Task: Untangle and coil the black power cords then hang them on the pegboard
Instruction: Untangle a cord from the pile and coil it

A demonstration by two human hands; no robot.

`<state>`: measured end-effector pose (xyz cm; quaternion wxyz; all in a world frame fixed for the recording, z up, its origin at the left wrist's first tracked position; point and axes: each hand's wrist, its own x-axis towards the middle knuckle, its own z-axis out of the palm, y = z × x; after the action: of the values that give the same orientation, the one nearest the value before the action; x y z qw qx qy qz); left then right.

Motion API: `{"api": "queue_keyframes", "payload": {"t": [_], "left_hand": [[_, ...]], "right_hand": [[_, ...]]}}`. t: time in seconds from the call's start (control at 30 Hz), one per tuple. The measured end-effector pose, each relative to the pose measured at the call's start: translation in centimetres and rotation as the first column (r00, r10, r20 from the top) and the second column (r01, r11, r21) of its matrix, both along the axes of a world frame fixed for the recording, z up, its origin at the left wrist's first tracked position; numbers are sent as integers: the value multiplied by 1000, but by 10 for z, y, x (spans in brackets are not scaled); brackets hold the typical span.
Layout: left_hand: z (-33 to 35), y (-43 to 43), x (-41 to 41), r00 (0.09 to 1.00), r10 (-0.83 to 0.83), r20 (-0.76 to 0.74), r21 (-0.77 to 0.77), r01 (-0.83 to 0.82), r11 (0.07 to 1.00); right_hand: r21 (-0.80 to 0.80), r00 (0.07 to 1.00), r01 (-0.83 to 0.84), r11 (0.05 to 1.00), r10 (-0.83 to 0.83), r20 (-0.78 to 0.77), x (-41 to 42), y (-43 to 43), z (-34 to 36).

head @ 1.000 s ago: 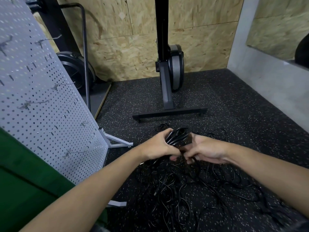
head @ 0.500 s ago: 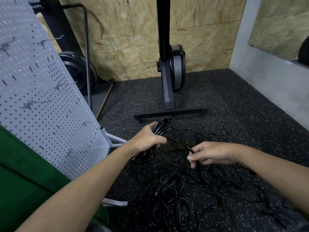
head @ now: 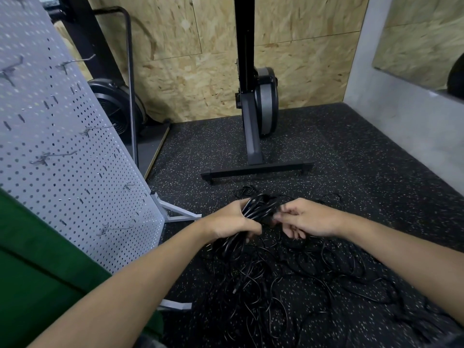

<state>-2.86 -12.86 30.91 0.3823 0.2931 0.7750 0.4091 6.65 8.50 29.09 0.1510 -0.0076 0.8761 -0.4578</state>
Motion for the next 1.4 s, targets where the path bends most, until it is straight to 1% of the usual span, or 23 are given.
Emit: {"api": "queue_keyframes", "payload": {"t": [0.07, 0.13, 0.2, 0.27, 0.33, 0.47, 0.53, 0.57, 0.63, 0.67, 0.73, 0.8, 0.87, 0.97, 1.03, 1.13, 1.17, 1.27, 1.4], "left_hand": [[2, 2, 1, 1000, -1, -28, 2, 1, 1000], [1, 2, -1, 998, 9, -57, -8, -10, 1000], [1, 0, -3, 995, 18, -100, -10, -19, 1000], [2, -1, -3, 988, -9, -153, -23, 6, 1000], [3, -2, -2, 976, -34, -217, -43, 25, 999], [2, -9, -9, 956, 39, -290, -47, -55, 997], [0, -10, -8, 933, 19, -360, -96, -57, 994], [-3, -10, -7, 917, 18, -398, -101, -63, 993], [-5, -10, -6, 896, 71, -437, -63, -109, 992], [-5, -9, -6, 889, 113, -443, -34, -142, 989], [-2, -10, -5, 874, 153, -462, 6, -170, 985], [-1, -9, -2, 866, 139, -480, 8, -154, 988], [-1, -8, 0, 876, 152, -457, 21, -160, 987], [-2, -6, 1, 889, 216, -403, 55, -212, 976], [-3, -4, 2, 883, 272, -383, 101, -253, 962], [-5, -1, 2, 883, 319, -343, 140, -288, 947], [-5, -1, 2, 887, 320, -332, 140, -289, 947], [-5, -2, 4, 897, 307, -318, 134, -278, 951], [-3, 0, 5, 906, 301, -299, 133, -273, 953]], "right_hand": [[-67, 999, 54, 996, -54, -4, -2, -3, 1], [-125, 995, 92, 988, -88, 36, -1, 1, 4], [-51, 994, 59, 997, -54, 98, 4, 10, 7], [33, 983, 12, 999, -17, 181, 8, 19, 3], [63, 968, 8, 998, -24, 251, 9, 28, -2], [230, 951, -122, 965, 47, 305, 12, 39, -3], [231, 965, -119, 966, 58, 257, 15, 39, -1], [194, 980, -81, 978, 43, 193, 14, 37, -2], [85, 999, 10, 996, -14, 47, 13, 35, -3], [20, 999, 48, 999, -48, 2, 12, 32, -2], [-60, 996, 71, 996, -74, -46, 10, 25, -1], [-76, 997, 49, 996, -54, -64, 9, 14, -1], [-40, 995, 43, 998, -46, -87, 8, 4, -3], [-38, 985, 105, 994, -109, -133, 7, -4, -6], [-47, 978, 118, 992, -124, -167, 5, -10, -5], [7, 976, 126, 992, -122, -182, 2, -18, 2], [-9, 979, 130, 991, -130, -154, 2, -21, 5], [-126, 986, 146, 981, -155, -62, 4, -29, 12], [-273, 984, 128, 953, -157, -86, 10, -36, 19]]}}
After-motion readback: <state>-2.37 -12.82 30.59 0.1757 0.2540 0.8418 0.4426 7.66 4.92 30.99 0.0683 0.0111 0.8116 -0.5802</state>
